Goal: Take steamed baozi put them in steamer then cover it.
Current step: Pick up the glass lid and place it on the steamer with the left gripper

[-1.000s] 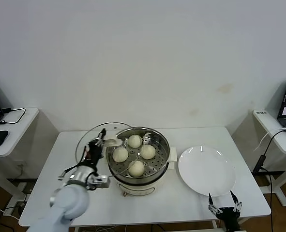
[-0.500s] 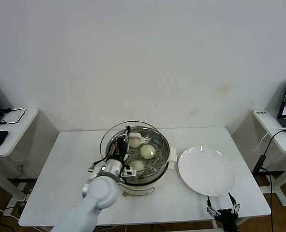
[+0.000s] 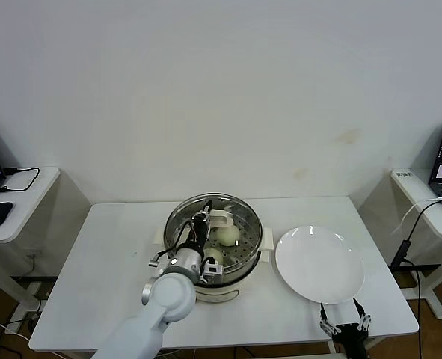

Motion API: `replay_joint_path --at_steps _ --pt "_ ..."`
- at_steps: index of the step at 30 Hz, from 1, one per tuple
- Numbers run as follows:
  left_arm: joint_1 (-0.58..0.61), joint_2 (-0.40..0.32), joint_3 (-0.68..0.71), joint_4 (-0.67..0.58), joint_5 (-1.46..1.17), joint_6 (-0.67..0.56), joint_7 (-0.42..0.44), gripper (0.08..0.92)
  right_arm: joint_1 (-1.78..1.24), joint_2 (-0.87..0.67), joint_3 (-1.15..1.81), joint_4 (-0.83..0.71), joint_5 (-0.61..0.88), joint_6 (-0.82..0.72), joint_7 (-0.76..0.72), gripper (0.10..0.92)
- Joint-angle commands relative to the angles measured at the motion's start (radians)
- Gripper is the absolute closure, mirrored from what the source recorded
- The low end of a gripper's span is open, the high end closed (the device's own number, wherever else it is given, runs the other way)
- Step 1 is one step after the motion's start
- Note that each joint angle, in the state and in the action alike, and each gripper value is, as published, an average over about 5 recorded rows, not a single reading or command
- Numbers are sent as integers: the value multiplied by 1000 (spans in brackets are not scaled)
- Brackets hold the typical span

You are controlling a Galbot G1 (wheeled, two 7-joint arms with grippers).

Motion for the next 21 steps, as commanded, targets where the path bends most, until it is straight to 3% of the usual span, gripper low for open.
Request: replay_joint_path --at_steps 1,15,21 --pt "3 -10 12 7 20 0 10 852 0 1 -1 -4 -6 2 1 203" --pt "14 -25 -5 23 13 -10 -4 852 0 2 -5 -10 -15 5 0 203" --pt "22 -28 -12 7 -7 -2 -18 760 1 2 -8 -14 -19 5 0 203"
